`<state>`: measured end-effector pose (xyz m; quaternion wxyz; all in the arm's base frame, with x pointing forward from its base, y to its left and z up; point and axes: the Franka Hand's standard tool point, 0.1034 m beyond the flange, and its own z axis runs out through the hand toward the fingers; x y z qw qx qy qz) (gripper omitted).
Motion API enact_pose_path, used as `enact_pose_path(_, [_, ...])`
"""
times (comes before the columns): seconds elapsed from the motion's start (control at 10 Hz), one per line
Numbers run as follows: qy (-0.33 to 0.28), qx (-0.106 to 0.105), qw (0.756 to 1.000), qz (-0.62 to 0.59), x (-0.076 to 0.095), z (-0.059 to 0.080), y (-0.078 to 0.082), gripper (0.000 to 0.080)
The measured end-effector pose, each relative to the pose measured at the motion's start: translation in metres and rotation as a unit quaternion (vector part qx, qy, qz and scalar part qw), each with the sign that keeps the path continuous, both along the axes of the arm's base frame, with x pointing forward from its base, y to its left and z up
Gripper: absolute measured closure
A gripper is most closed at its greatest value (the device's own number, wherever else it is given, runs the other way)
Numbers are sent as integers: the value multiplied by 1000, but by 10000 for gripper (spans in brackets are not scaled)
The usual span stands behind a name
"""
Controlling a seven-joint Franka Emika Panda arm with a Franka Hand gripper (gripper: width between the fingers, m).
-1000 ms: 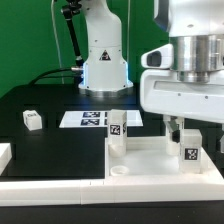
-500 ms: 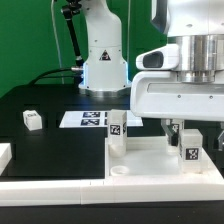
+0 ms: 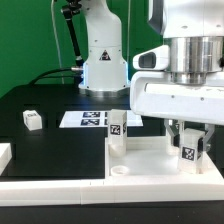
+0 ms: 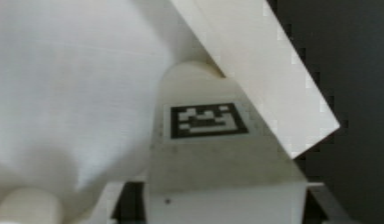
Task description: Assemble square table
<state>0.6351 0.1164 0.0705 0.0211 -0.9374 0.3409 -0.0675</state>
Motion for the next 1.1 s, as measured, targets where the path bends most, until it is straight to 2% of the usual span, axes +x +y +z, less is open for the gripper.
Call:
enact_pose_path(0.3, [15,22,989,-146,-1,0,-7,505])
enact_pose_path(0.4, [25,31,977,-209,-2,0,-8,505])
enact_pose_path(0.5, [39,50,954,-292,-3,-1,-10,505])
enact_pose_path(0.6, [48,60,942,-328,-4,-1,-13,505])
enact_pose_path(1.0, [50,69,897,-434,-6,-1,-10,505])
enact_pose_path(1.1, [52,72,879,-469,-7,-2,-10,505])
